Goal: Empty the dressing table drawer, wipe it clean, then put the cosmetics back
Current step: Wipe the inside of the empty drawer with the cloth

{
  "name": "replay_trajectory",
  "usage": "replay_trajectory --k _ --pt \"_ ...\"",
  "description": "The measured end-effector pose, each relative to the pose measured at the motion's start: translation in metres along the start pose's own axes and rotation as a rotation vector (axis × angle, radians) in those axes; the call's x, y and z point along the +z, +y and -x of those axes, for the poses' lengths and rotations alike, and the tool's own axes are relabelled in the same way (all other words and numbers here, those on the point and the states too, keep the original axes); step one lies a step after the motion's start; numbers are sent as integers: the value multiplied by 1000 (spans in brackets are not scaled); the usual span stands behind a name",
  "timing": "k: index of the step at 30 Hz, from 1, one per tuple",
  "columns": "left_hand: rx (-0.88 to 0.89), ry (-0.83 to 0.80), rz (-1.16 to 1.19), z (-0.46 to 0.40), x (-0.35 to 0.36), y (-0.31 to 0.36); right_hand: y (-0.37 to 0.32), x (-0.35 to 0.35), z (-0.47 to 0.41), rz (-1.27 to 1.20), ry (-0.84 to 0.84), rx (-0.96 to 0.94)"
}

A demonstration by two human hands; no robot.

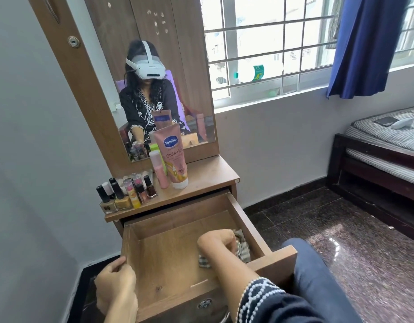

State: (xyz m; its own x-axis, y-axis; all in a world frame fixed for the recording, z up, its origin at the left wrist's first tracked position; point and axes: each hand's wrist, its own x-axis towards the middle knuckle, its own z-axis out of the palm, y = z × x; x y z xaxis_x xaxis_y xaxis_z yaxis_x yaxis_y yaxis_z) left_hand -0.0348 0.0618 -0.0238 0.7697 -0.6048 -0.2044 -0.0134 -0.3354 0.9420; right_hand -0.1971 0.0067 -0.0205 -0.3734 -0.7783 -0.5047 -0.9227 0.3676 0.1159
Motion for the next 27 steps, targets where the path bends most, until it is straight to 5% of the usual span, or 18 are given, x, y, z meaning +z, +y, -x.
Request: replay_trajectory --k 14,22,27 --pt "-1 -23 13 -5 0 -5 11 -27 -46 -290 316 -144" --pt "21 -153 73 -12 -4 -8 3 -16 -16 95 92 -30" --pt "-11 -43 48 0 -1 -4 4 2 -6 177 -89 0"
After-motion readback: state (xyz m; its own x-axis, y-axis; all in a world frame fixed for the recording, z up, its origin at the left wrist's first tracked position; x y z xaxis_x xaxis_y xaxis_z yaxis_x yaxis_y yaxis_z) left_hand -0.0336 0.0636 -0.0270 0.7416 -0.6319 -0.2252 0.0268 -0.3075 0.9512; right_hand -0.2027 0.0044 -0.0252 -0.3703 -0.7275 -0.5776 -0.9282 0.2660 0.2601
